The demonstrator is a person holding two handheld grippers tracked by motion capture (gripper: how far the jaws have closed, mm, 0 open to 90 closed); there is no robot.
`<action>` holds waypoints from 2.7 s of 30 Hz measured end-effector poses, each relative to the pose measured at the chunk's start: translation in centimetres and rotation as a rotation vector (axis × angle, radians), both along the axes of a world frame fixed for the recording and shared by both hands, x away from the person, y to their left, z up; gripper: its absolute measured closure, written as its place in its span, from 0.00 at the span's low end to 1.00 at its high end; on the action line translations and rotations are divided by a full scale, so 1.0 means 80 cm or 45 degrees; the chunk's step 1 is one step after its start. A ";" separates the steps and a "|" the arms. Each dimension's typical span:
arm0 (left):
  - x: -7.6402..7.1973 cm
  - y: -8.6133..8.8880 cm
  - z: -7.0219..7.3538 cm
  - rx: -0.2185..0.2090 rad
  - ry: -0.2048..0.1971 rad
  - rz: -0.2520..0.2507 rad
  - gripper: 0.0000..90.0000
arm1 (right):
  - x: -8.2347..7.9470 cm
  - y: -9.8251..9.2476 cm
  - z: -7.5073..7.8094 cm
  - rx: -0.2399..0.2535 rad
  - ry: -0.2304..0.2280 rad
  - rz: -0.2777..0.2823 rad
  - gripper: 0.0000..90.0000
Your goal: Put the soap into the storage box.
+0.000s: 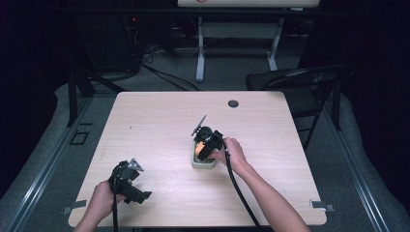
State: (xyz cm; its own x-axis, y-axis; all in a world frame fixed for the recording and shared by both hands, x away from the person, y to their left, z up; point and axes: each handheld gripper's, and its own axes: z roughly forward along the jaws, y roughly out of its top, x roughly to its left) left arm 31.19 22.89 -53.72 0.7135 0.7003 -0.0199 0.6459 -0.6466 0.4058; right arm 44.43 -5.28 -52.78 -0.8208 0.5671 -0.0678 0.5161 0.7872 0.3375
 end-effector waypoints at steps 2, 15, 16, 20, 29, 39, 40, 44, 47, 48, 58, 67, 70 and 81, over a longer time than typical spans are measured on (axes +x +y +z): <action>0.000 0.000 0.000 0.001 0.000 -0.002 0.00 | 0.000 0.001 -0.001 -0.010 -0.008 0.004 0.29; 0.000 0.000 0.000 -0.001 0.001 -0.004 0.00 | 0.000 0.003 -0.005 -0.017 -0.013 0.007 0.24; 0.000 0.000 0.000 -0.001 0.002 -0.004 0.00 | 0.000 0.002 -0.004 -0.023 -0.007 0.012 0.23; 0.000 -0.001 0.000 0.000 0.001 -0.004 0.00 | -0.001 -0.003 0.003 0.022 -0.007 0.013 0.16; 0.000 -0.001 0.000 0.000 -0.001 -0.002 0.00 | -0.011 -0.013 0.025 0.106 -0.009 0.035 0.10; 0.000 -0.001 0.000 0.001 -0.001 -0.002 0.00 | -0.039 -0.028 0.055 0.149 -0.037 0.066 0.06; 0.000 -0.001 0.000 0.000 -0.001 -0.002 0.00 | -0.042 -0.030 0.057 0.154 -0.047 0.066 0.06; 0.000 -0.001 0.000 0.001 -0.001 -0.001 0.00 | -0.054 -0.040 0.065 0.182 -0.056 0.068 0.06; 0.000 -0.001 0.000 0.001 -0.001 -0.002 0.00 | -0.063 -0.048 0.069 0.182 -0.065 0.072 0.06; 0.000 -0.001 0.000 0.002 -0.001 -0.002 0.00 | -0.066 -0.052 0.071 0.181 -0.066 0.073 0.06; 0.000 -0.002 0.000 0.006 -0.005 0.001 0.00 | -0.086 -0.090 0.075 0.168 -0.084 0.037 0.05; 0.000 -0.002 0.000 0.007 -0.006 0.002 0.00 | -0.100 -0.126 0.072 0.141 -0.083 -0.009 0.04; 0.000 -0.002 -0.001 0.003 -0.005 0.001 0.00 | -0.106 -0.140 0.069 0.143 -0.095 -0.027 0.04; 0.000 -0.003 0.000 0.007 -0.006 -0.001 0.00 | -0.131 -0.188 0.042 0.111 -0.136 -0.096 0.04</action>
